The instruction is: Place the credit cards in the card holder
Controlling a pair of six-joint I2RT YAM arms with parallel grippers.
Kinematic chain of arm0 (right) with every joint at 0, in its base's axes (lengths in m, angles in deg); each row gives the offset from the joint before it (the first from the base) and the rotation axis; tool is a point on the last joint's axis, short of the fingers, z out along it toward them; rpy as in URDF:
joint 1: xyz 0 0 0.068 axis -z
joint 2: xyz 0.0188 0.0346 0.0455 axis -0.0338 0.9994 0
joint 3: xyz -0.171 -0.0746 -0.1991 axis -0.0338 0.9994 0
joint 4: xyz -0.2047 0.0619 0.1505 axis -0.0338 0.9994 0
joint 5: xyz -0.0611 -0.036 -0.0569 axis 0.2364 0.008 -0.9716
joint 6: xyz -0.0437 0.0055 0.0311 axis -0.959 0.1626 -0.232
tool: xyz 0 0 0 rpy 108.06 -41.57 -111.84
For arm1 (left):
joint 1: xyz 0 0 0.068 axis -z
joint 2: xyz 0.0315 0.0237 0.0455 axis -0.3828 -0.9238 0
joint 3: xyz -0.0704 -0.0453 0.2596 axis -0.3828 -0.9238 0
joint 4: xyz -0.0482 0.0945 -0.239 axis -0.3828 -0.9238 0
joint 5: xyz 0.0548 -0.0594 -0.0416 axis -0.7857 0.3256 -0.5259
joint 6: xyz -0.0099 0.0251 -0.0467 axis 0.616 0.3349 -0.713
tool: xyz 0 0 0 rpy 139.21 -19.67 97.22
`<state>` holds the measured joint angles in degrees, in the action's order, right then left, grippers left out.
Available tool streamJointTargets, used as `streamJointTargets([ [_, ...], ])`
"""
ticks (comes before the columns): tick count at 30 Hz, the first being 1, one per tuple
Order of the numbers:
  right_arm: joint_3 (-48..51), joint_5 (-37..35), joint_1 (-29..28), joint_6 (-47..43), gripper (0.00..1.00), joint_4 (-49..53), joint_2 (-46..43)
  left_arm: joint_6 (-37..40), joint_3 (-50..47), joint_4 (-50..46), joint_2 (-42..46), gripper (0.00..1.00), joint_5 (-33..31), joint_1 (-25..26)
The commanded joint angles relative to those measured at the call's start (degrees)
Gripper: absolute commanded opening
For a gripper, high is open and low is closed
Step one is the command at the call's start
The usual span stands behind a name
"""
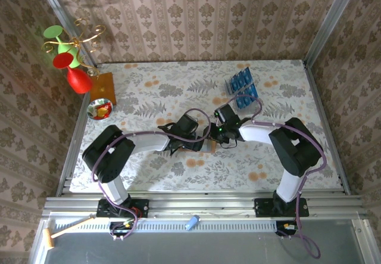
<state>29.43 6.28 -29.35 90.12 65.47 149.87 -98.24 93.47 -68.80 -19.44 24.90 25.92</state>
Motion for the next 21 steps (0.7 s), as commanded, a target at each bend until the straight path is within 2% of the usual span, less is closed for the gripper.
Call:
streamJointTargets([
  [1, 1.7, 1.2, -1.1, 0.7, 0.32, 1.7, -1.7, -1.0, -0.5, -0.2, -0.9, 1.00, -0.6, 0.3],
  [21, 2.5, 5.7, -1.1, 5.5, 0.31, -3.5, 0.2, -1.1, 0.0, -0.4, 0.4, 1.00, -0.7, 0.3],
])
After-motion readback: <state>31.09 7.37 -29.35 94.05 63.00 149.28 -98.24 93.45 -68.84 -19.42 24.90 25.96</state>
